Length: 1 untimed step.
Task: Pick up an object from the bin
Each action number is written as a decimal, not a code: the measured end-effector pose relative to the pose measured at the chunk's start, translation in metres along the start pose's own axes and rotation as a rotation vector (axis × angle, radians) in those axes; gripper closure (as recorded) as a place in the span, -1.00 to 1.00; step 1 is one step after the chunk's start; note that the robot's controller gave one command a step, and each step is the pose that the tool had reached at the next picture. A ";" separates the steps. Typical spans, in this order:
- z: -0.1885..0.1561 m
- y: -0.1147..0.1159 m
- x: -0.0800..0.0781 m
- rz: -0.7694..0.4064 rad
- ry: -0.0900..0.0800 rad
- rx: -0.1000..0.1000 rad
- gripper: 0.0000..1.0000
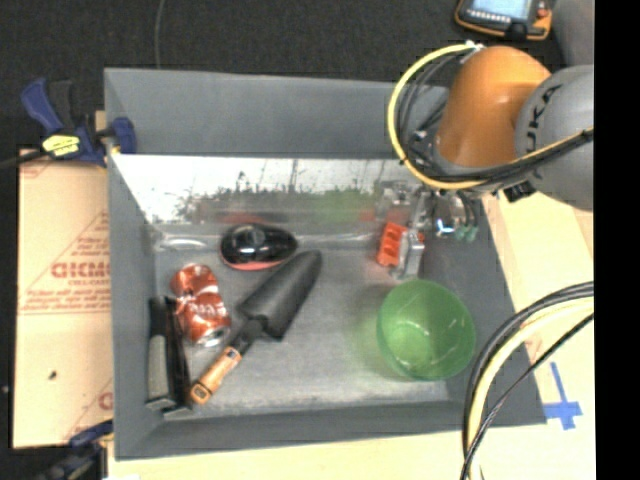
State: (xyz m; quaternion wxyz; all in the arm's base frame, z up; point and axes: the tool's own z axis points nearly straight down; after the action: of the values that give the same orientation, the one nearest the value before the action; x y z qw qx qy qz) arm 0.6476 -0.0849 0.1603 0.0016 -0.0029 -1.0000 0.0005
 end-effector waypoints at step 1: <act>-0.006 0.000 -0.001 -0.002 -0.008 0.001 -1.00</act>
Offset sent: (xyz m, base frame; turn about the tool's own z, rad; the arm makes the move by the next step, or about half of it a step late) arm -0.0018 -0.0717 -0.0903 0.3105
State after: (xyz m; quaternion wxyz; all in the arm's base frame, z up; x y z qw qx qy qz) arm 0.6491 -0.0847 0.1659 -0.0023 -0.0017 -1.0000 0.0012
